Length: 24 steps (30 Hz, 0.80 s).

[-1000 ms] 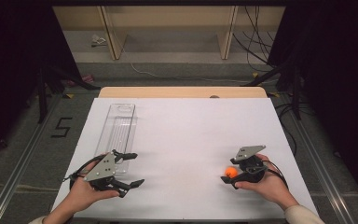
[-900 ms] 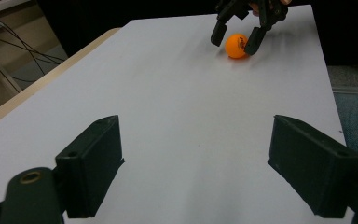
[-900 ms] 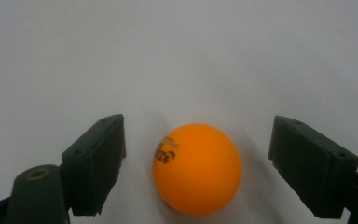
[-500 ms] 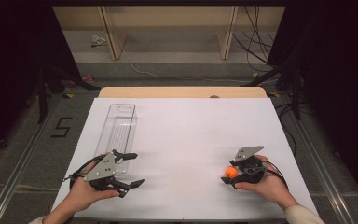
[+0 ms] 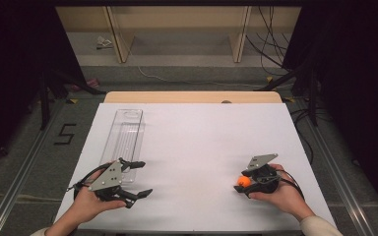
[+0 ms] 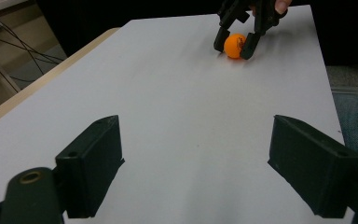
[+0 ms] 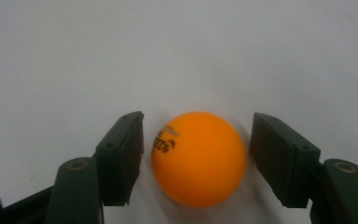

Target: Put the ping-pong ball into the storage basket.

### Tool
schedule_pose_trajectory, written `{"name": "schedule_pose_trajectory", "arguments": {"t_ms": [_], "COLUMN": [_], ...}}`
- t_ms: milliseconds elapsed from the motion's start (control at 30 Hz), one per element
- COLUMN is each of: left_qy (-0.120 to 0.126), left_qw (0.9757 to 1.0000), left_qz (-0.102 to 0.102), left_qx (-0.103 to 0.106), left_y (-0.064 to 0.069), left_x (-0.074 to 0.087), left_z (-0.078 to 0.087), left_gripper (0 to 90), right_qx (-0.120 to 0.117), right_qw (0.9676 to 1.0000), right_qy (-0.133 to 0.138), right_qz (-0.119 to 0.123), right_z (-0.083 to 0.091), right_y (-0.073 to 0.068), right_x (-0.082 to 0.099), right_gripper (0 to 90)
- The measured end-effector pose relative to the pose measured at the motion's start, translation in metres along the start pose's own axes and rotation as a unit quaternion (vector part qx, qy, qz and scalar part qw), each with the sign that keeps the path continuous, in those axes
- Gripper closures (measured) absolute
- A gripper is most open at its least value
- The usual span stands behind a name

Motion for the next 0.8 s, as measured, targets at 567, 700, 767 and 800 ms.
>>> {"name": "schedule_pose_trajectory", "arguments": {"t_ms": [567,700,767,800], "left_qy": [0.0,0.0,0.0,0.0], "left_qw": [1.0,1.0,1.0,1.0], "left_qz": [-0.001,-0.001,-0.001,-0.001], "left_qx": [0.0,0.001,0.001,0.001], "left_y": [0.0002,0.0004,0.0004,0.0004], "left_x": [-0.0001,-0.0001,-0.0001,-0.0002], "left_z": [0.0001,0.0002,0.0001,0.0001], "left_gripper": [16.9,16.9,16.9,16.9], "right_qx": [0.001,0.0,0.0,0.0], "right_qw": [1.0,1.0,1.0,1.0], "right_qy": [-0.005,-0.004,-0.005,-0.004], "right_qz": [0.006,0.007,0.007,0.008], "right_z": [0.0015,0.0017,0.0018,0.0018], "right_y": [0.0003,-0.0004,-0.0005,-0.0004], "right_x": [0.0004,0.0001,0.0002,0.0001], "right_gripper": [48.9,50.7,51.0,51.0]}}
Point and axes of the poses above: each handheld gripper's, and its own axes: z roughly backward along the jaws, x roughly out of its underside, y roughly to its right, the point moved 9 cm from there along -z, roughly forward along the jaws, and after that the axes turned 4 degrees about z, right-handed, at the moved point
